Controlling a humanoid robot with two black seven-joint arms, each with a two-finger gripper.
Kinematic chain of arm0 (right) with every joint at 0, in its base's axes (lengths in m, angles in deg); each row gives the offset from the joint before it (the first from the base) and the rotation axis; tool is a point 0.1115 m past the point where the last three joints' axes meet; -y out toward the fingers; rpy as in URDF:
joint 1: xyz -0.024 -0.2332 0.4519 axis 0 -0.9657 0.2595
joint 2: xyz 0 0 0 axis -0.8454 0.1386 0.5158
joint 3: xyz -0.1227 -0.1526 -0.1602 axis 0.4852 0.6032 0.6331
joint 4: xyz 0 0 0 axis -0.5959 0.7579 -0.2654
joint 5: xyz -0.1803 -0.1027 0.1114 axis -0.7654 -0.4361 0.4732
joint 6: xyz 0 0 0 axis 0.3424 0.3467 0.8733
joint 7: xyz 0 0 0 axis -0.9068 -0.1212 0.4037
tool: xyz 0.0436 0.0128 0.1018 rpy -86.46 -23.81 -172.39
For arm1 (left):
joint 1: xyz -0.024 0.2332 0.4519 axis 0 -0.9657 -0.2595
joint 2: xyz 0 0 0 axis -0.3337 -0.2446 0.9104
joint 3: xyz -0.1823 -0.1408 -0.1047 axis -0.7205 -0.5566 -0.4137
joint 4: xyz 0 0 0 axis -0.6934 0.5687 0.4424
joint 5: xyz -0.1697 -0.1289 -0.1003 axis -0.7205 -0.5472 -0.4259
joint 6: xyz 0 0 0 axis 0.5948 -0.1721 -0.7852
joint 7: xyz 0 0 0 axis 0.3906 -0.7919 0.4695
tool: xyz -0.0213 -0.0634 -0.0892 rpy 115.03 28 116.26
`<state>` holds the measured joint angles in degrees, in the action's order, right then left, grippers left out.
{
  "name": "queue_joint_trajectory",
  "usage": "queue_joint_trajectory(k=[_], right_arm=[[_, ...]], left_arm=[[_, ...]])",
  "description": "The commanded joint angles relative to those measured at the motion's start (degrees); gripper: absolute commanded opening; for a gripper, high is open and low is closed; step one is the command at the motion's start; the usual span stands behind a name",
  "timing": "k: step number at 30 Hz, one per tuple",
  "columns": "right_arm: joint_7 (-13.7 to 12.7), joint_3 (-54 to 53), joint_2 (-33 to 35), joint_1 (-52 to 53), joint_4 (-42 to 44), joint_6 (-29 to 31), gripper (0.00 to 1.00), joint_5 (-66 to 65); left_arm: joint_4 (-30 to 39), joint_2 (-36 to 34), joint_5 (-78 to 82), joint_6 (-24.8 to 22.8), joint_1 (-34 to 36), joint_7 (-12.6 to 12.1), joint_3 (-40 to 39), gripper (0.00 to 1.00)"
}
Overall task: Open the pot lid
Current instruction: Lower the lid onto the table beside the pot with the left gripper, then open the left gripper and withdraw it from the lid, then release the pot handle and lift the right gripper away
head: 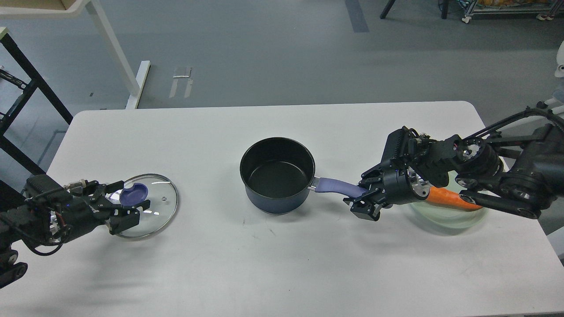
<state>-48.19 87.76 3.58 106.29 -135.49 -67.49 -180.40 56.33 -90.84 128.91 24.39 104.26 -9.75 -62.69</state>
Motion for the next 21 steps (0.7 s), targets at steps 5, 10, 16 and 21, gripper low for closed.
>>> queue_joint_trajectory(k=[5, 10, 16, 21], right_arm=[[0.0, 0.0, 0.2, 0.0, 0.0, 0.0, 0.24, 0.1], [0.0, 0.0, -0.1, 0.0, 0.0, 0.0, 0.42, 0.1], [0.0, -0.1, -0.3, 0.2, -0.3, 0.0, 0.83, 0.7], [0.0, -0.3, 0.8, 1.1, -1.3, 0.2, 0.97, 4.8]], left_arm=[[10.5, -7.1, -26.5, -16.3, 8.2, 0.0, -1.2, 0.99], [10.0, -7.2, -64.2, -30.8, 17.1, 0.0, -1.2, 0.99], [9.9, -6.5, -75.7, -32.6, 19.4, 0.0, -1.9, 0.99], [9.0, -5.9, -75.7, -32.7, 19.4, 0.0, -2.0, 0.99]])
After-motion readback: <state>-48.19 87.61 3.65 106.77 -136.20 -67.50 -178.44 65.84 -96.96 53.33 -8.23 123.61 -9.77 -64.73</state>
